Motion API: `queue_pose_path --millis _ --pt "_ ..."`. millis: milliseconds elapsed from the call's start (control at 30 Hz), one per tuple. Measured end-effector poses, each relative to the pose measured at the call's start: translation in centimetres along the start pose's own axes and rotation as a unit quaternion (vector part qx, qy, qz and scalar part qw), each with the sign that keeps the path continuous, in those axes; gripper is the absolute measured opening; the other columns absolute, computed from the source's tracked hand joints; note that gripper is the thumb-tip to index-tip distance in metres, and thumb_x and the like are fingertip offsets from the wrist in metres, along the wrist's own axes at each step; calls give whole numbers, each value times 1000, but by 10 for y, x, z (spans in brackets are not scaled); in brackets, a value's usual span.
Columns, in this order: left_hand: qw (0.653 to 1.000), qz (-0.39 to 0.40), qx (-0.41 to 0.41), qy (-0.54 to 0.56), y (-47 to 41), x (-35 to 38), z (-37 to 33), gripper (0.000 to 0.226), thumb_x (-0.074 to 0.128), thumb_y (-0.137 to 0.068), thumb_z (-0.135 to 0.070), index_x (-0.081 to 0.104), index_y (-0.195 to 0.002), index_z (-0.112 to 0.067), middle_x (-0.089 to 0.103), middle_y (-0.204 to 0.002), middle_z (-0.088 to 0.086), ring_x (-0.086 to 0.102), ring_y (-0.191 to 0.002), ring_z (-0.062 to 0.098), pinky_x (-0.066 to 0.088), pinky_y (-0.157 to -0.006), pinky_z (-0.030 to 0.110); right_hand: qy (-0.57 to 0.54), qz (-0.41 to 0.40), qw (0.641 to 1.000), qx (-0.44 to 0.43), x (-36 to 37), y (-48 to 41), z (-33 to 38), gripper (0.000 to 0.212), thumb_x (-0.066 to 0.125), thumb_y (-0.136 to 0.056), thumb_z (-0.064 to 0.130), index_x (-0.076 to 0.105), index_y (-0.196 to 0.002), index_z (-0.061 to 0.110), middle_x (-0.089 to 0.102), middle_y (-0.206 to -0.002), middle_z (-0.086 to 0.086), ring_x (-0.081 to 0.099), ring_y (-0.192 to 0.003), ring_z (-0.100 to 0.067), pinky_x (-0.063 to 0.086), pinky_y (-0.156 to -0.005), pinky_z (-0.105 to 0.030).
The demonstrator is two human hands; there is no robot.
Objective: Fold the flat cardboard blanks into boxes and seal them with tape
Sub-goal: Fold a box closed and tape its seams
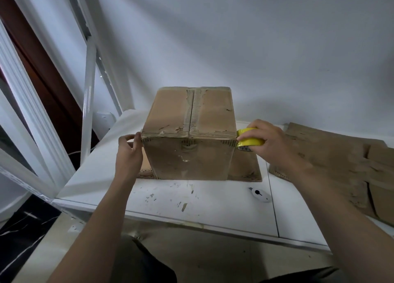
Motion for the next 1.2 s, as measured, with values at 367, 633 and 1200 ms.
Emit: queue_pose_path --millis 367,633,1200 --pt "909 46 399 -112 91 46 -99 40 39 -105 -36 57 -135 -17 58 -138 -2 44 -131 7 37 -114 40 -61 15 988 143 11 0 23 68 83 -77 11 59 -137 34 62 -119 12 55 -107 -11 40 -84 -23" --pt "753 157 470 -434 121 132 -99 93 3 -99 -69 30 -155 1 24 -164 18 16 -155 27 11 -127 46 -30 27 984 174 11 -1 21 68 77 -82 14 52 -143 33 60 -106 14 56 -91 -11 41 -74 -9" --pt "820 155 320 -449 -27 25 -79 102 -8 -85 -80 1 -162 -14 -1 -169 4 -9 -155 12 -5 -126 46 -41 63 986 149 13 3 22 62 84 -79 21 60 -135 31 61 -119 18 52 -108 -7 37 -87 -10"
Point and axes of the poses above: each hand's wrist, its own y-axis away from the middle knuckle, its own x-axis out of the palm, z = x × y, the point moved 4 cm from there along -y, towards the middle knuckle
